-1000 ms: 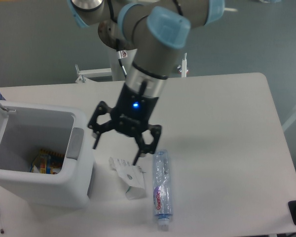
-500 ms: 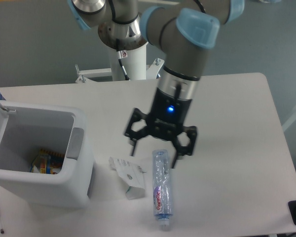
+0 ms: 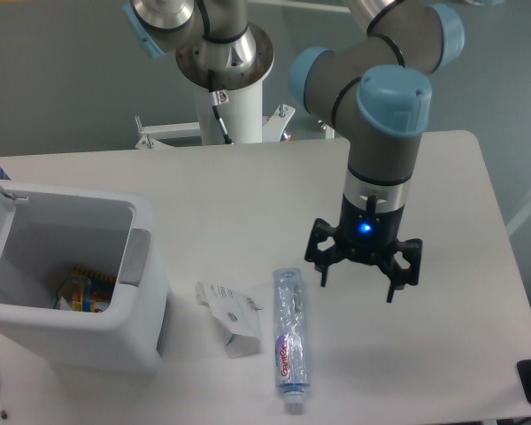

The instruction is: Open the trash can

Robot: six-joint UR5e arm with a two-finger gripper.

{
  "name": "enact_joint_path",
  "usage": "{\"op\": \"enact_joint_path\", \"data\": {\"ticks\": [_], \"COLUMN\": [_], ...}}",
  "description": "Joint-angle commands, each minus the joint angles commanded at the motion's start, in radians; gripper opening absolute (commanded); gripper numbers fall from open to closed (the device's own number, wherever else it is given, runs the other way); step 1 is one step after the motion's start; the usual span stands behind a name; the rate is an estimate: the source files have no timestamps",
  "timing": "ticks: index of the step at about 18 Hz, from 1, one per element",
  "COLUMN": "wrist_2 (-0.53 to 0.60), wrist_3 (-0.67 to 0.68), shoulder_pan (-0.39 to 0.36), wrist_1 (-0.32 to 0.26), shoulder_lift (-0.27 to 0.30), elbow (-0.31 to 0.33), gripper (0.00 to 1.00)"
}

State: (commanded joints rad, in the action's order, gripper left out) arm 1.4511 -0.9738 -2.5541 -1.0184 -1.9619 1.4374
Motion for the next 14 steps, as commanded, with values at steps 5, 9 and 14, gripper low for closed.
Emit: {"op": "enact_joint_path", "data": {"ticks": [5, 9, 14], "wrist_2": [0.043, 0.072, 0.109], "wrist_3": [-0.135, -0.163, -0.161], "shoulder_pan": [0.003, 0.008, 0.018], "wrist_1": [-0.063, -0.063, -0.063], "shoulder_lift": [-0.002, -0.002, 0.0], "elbow": [-0.011, -0.002, 0.015], "gripper": [1.0, 1.0, 1.0]}}
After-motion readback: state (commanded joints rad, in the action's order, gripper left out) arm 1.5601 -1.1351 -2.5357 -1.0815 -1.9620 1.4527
